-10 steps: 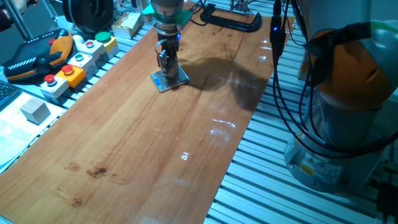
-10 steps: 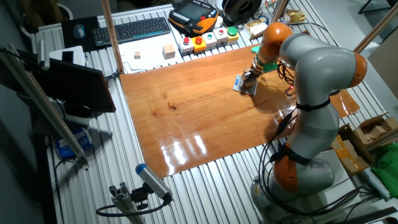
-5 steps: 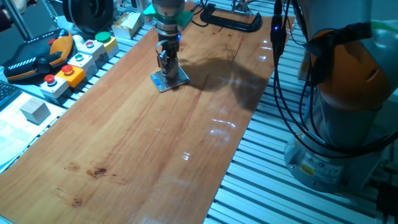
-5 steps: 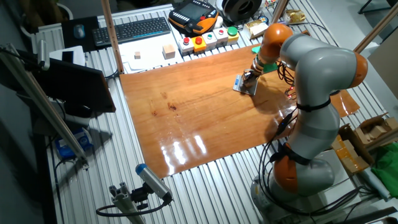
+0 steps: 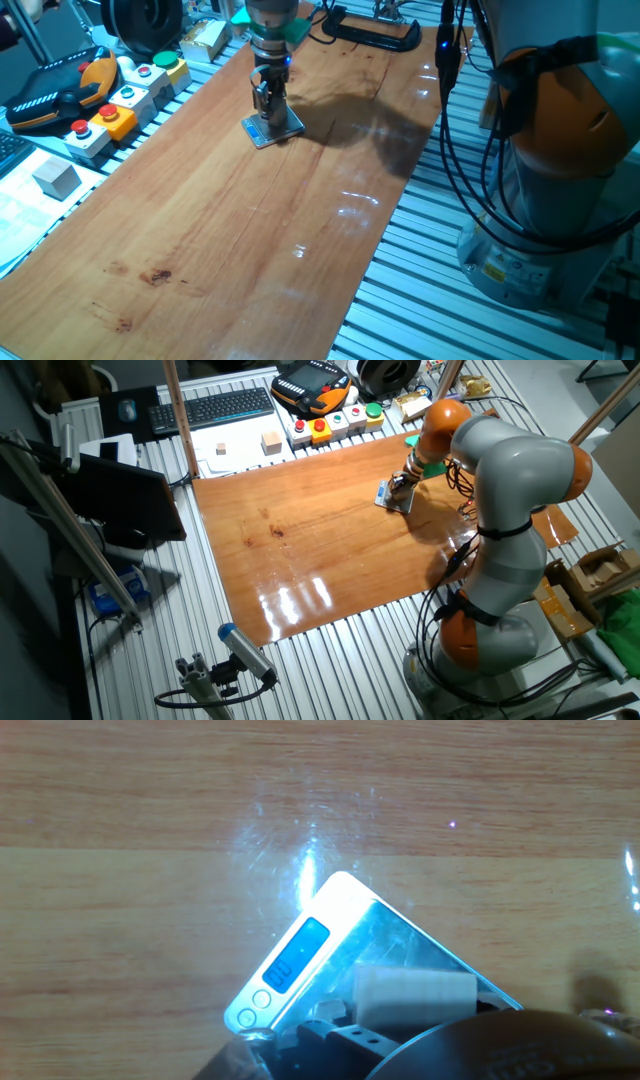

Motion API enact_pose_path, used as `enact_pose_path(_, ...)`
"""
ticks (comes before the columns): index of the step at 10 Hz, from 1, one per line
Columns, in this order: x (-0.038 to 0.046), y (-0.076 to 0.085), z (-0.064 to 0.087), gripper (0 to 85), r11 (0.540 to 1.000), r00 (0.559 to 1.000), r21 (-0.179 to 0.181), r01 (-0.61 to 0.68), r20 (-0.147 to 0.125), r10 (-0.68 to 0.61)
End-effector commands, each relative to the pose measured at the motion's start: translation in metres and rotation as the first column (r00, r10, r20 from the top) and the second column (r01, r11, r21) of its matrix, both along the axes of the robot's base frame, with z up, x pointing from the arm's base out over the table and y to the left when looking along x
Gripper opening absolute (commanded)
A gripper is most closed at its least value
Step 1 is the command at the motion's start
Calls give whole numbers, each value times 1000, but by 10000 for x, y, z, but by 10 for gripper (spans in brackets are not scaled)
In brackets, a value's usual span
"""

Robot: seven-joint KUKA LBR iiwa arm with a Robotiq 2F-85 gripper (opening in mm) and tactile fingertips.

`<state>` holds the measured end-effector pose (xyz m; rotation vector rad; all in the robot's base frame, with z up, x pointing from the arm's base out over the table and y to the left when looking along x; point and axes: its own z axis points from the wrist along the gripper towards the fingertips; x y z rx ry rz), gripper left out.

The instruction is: Place the block on the scale

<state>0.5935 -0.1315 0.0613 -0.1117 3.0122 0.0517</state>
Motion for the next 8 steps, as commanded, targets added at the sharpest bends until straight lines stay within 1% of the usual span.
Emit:
enact_pose_path(1, -2, -3, 12, 643, 1000, 1000, -5, -1, 5, 1)
enact_pose_path(4, -19, -18, 69, 657, 1000, 1000, -25, 0, 18, 0)
enact_pose_path(6, -28, -24, 120, 660, 1000, 1000, -29, 5, 18, -4)
enact_pose_path(8, -31, -18, 228, 660, 999, 1000, -35, 7, 7, -7)
